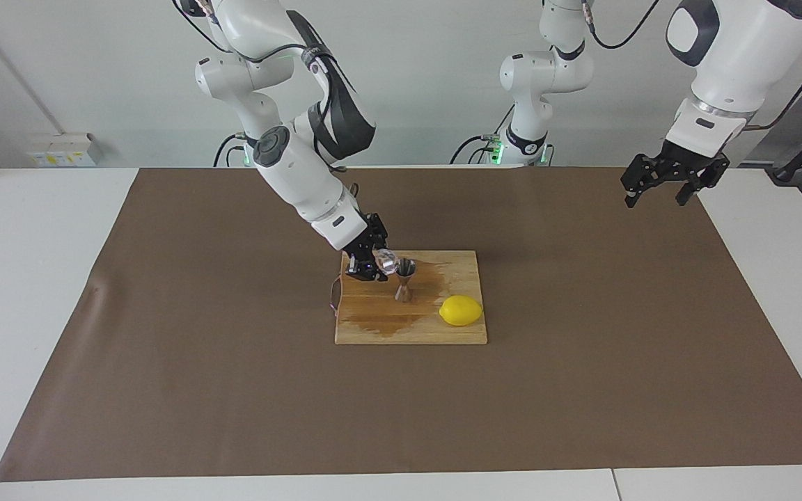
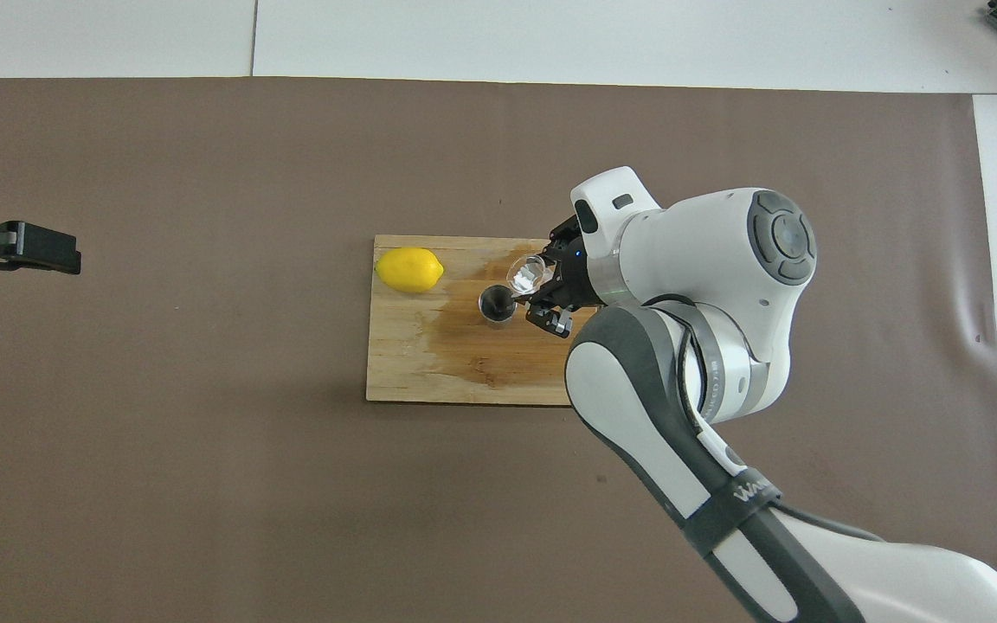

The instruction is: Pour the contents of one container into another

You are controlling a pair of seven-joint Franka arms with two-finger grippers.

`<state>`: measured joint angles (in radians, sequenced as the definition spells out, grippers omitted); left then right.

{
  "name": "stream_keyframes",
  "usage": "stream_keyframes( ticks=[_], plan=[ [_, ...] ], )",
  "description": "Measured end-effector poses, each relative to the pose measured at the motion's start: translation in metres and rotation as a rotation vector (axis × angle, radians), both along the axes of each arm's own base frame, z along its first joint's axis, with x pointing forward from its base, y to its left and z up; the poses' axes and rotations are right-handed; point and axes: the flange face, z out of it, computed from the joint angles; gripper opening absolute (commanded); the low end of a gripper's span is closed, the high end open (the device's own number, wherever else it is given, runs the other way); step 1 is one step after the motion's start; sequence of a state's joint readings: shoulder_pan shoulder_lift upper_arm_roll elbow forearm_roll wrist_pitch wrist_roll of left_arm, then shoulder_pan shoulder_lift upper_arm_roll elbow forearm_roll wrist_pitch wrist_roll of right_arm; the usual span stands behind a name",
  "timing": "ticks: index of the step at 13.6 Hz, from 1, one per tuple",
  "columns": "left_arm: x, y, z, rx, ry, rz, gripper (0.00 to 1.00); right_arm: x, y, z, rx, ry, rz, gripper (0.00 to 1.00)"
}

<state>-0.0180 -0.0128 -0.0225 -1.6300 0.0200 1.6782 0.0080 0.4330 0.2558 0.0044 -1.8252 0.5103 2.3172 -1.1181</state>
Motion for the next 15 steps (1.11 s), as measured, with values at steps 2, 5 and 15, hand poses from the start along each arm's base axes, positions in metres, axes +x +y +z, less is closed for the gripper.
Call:
stream_keyframes(
  ticks=[2,5,15],
  plan=[
    [0.000,0.000,0.000,0.000,0.000,0.000,1.00,-0.001,0.006,0.002,-0.018,0.002,-0.011,0.00],
    [0.000,0.000,0.000,0.000,0.000,0.000,1.00,-0.002,0.012,0.004,-0.019,-0.001,-0.008,0.00],
    [0.000,0.000,0.000,0.000,0.000,0.000,1.00,-0.011,0.028,0.002,-0.093,0.006,-0.013,0.00]
  ],
)
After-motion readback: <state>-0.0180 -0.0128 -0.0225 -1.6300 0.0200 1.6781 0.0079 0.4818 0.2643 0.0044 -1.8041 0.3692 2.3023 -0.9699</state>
